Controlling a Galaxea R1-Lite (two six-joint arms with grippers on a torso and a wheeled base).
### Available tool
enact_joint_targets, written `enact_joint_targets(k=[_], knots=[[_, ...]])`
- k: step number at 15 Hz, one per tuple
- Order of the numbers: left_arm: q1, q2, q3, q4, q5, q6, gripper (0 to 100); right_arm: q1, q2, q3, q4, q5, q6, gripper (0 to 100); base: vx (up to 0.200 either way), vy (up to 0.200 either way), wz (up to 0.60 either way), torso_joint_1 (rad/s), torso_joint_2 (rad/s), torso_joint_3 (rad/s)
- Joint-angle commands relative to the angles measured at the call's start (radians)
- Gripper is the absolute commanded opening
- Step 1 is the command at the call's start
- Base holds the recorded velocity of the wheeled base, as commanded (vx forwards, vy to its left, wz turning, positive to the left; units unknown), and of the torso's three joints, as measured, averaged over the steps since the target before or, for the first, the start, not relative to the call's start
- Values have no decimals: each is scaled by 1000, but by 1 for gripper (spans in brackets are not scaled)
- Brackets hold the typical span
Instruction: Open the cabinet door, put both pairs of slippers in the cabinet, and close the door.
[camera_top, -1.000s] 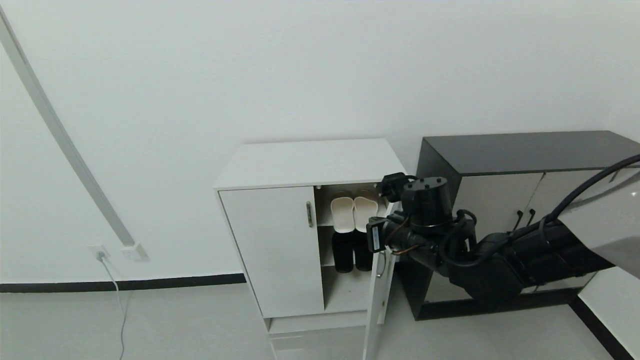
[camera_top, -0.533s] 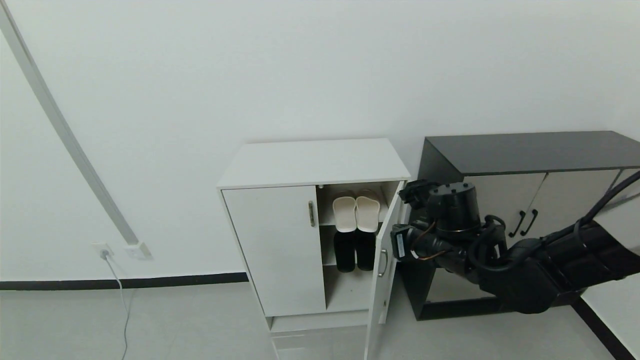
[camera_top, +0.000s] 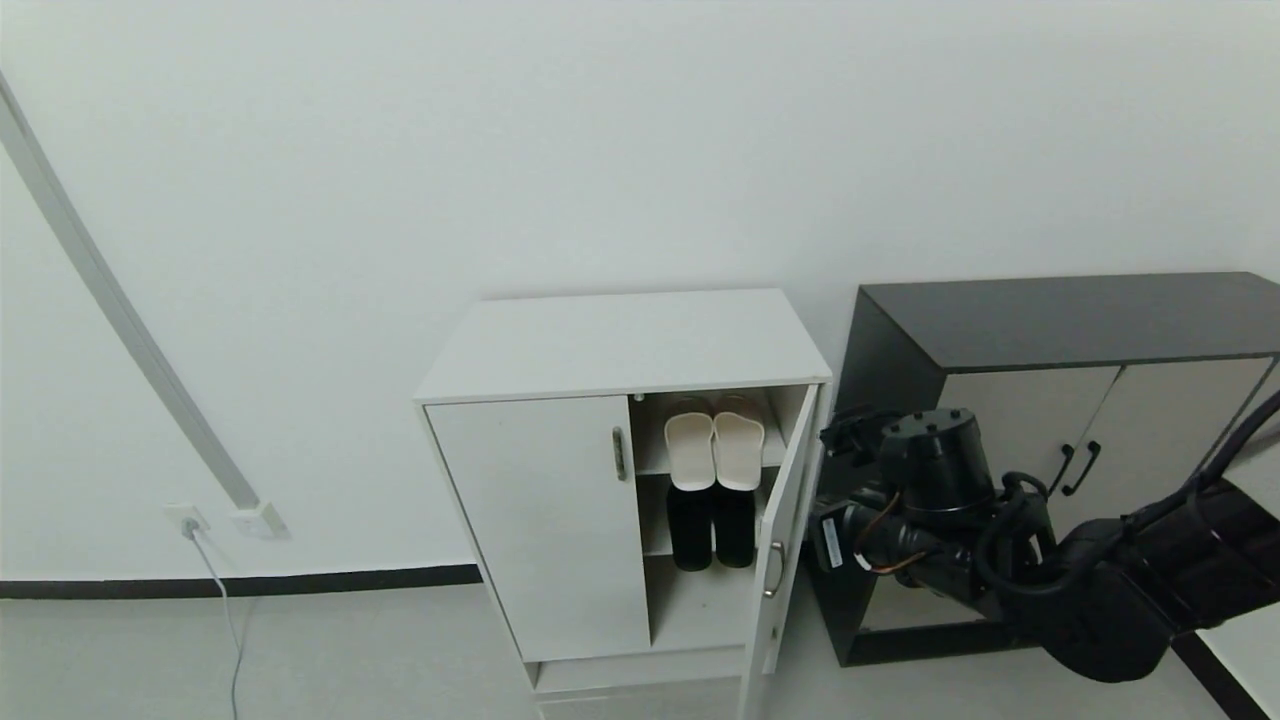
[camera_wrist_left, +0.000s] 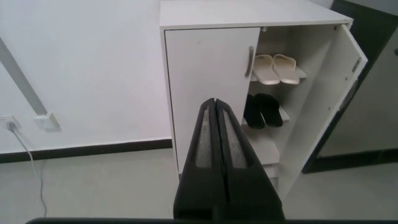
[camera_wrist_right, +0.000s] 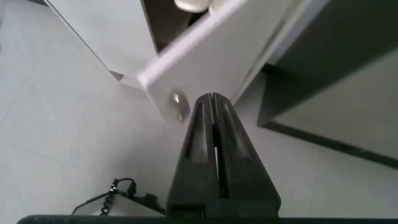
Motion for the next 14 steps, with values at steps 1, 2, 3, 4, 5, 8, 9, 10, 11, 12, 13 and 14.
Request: enact_joint_targets(k=[1, 2, 3, 4, 5, 8, 9, 10, 11, 12, 13, 14], knots=[[0, 1, 0, 0, 0, -1, 0, 6, 42, -4, -1, 0, 0, 0, 0, 0, 0, 0, 0, 0], [0, 1, 0, 0, 0, -2, 0, 11, 67, -25, -8, 0, 0, 0, 0, 0, 0, 0, 0, 0], [0, 1, 0, 0, 0, -2, 0, 11, 79, -38, -13, 0, 0, 0, 0, 0, 0, 0, 0, 0], [0, 1, 0, 0, 0, -2, 0, 12, 102, -65, -15, 2, 0, 0, 0, 0, 0, 0, 0, 0], [0, 1, 0, 0, 0, -2, 0, 12, 123, -87, -15, 2, 0, 0, 0, 0, 0, 0, 0, 0], [0, 1, 0, 0, 0, -2, 0, 11, 171, -140, -19, 2, 2, 0, 0, 0, 0, 0, 0, 0], [0, 1, 0, 0, 0, -2, 0, 11, 186, -162, -19, 2, 2, 0, 0, 0, 0, 0, 0, 0], [0, 1, 0, 0, 0, -2, 0, 11, 202, -185, -19, 2, 2, 0, 0, 0, 0, 0, 0, 0], [0, 1, 0, 0, 0, -2, 0, 9, 217, -205, -18, 2, 0, 0, 0, 0, 0, 0, 0, 0], [0, 1, 0, 0, 0, -2, 0, 8, 238, -228, -18, 2, 0, 0, 0, 0, 0, 0, 0, 0], [0, 1, 0, 0, 0, -2, 0, 6, 257, -249, -18, 2, 0, 0, 0, 0, 0, 0, 0, 0], [0, 1, 0, 0, 0, -2, 0, 6, 258, -251, -18, 2, 0, 0, 0, 0, 0, 0, 0, 0]])
